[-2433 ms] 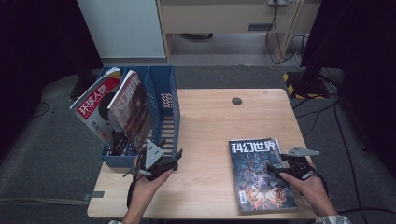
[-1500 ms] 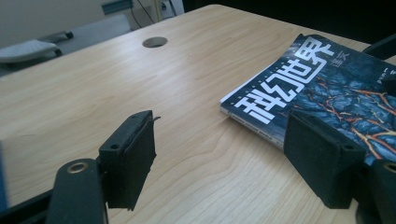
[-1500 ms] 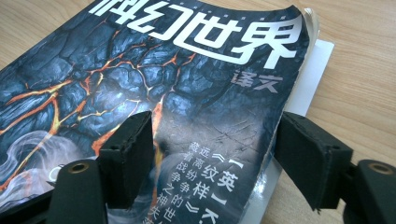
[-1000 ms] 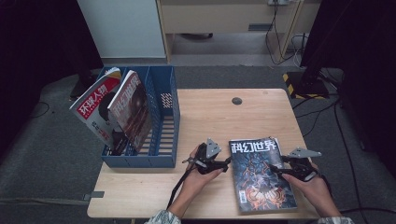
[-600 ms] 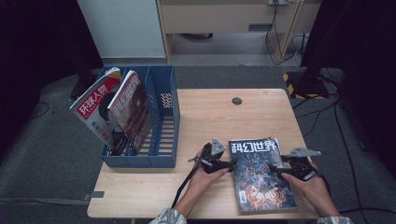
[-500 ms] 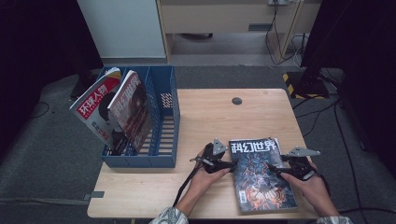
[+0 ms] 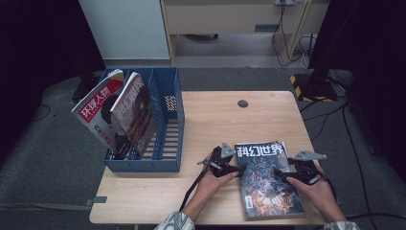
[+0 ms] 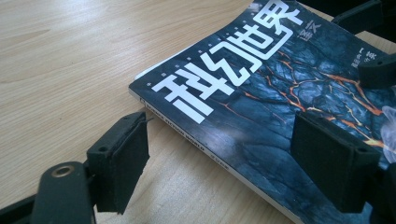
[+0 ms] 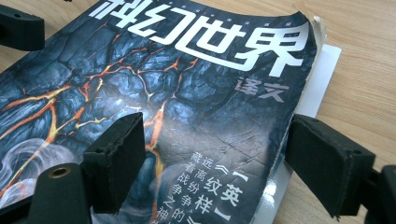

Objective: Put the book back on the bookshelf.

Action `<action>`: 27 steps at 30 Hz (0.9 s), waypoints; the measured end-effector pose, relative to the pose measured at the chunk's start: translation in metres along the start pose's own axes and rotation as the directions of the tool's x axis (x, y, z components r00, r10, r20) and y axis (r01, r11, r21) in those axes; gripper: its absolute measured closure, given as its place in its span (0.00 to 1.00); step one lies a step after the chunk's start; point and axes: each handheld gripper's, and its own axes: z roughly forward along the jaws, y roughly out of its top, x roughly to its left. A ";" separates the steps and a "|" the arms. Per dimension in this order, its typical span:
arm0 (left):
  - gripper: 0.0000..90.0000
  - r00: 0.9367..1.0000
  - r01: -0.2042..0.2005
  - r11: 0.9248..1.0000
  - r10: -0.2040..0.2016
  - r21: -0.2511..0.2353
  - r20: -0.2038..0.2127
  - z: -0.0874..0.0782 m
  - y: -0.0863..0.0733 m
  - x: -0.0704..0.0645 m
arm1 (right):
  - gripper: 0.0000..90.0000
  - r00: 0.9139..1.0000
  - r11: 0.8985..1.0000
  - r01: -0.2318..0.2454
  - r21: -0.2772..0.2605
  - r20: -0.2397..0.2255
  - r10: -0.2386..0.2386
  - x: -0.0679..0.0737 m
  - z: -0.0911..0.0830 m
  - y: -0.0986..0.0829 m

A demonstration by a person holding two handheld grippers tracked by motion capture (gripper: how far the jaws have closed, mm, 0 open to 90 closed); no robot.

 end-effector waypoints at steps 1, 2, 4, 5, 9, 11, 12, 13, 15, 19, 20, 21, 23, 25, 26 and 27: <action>0.21 1.000 0.000 1.000 0.000 0.000 0.000 0.000 0.000 0.000 | 0.22 1.000 1.000 0.000 0.000 0.000 0.000 0.000 0.000 0.000; 0.21 1.000 0.001 1.000 -0.001 0.000 0.004 0.001 0.000 0.000 | 0.22 1.000 1.000 -0.004 0.001 -0.003 0.004 0.000 0.000 0.000; 0.21 1.000 0.005 1.000 -0.005 0.005 0.007 0.001 0.000 0.000 | 0.20 1.000 1.000 -0.002 0.000 -0.005 0.002 0.000 0.001 0.001; 0.21 1.000 0.005 1.000 -0.005 0.005 0.007 0.001 0.000 0.000 | 0.20 1.000 1.000 -0.002 0.000 -0.005 0.002 0.000 0.001 0.001; 0.19 1.000 0.012 1.000 -0.012 0.026 0.019 0.004 -0.001 -0.001 | 0.18 1.000 1.000 0.011 0.000 -0.003 -0.011 0.001 0.002 0.001; 0.19 1.000 0.007 0.999 -0.008 0.034 0.025 0.005 -0.002 -0.002 | 0.17 1.000 1.000 0.023 -0.006 0.000 -0.023 0.002 0.002 0.002; 0.19 1.000 0.005 0.999 -0.006 0.038 0.029 0.006 -0.002 -0.003 | 0.17 1.000 1.000 0.022 -0.009 0.005 -0.022 0.003 0.002 0.003; 0.19 1.000 0.005 0.999 -0.006 0.038 0.029 0.006 -0.002 -0.003 | 0.17 1.000 1.000 0.018 -0.011 0.006 -0.018 0.003 0.002 0.003; 0.19 1.000 0.003 0.999 -0.004 0.040 0.031 0.007 -0.003 -0.004 | 0.18 1.000 1.000 0.022 -0.013 0.007 -0.022 0.003 0.002 0.003; 0.18 0.999 0.008 0.999 -0.010 0.043 0.034 0.008 -0.003 -0.004 | 0.18 1.000 1.000 0.022 -0.011 0.004 -0.022 0.002 0.003 0.003; 0.18 0.999 0.008 0.999 -0.010 0.043 0.034 0.008 -0.003 -0.004 | 0.18 1.000 1.000 0.023 -0.014 0.007 -0.023 0.002 0.003 0.003; 0.18 0.999 0.008 0.999 -0.010 0.043 0.034 0.008 -0.003 -0.004 | 0.18 1.000 1.000 0.023 -0.014 0.007 -0.023 0.002 0.003 0.003; 0.18 0.999 0.006 0.999 -0.008 0.043 0.034 0.009 -0.003 -0.005 | 0.18 1.000 1.000 0.024 -0.012 0.009 -0.024 0.002 0.004 0.004; 0.18 0.999 0.007 0.999 -0.009 0.042 0.034 0.009 -0.003 -0.005 | 0.18 1.000 1.000 0.026 -0.012 0.011 -0.026 0.002 0.004 0.004; 0.18 0.999 0.010 0.999 -0.011 0.043 0.034 0.009 -0.003 -0.005 | 0.18 1.000 1.000 0.026 -0.012 0.011 -0.026 0.002 0.004 0.004; 0.17 0.999 0.013 0.999 -0.015 0.044 0.037 0.010 -0.003 -0.005 | 0.18 1.000 1.000 0.027 -0.012 0.011 -0.027 0.002 0.004 0.004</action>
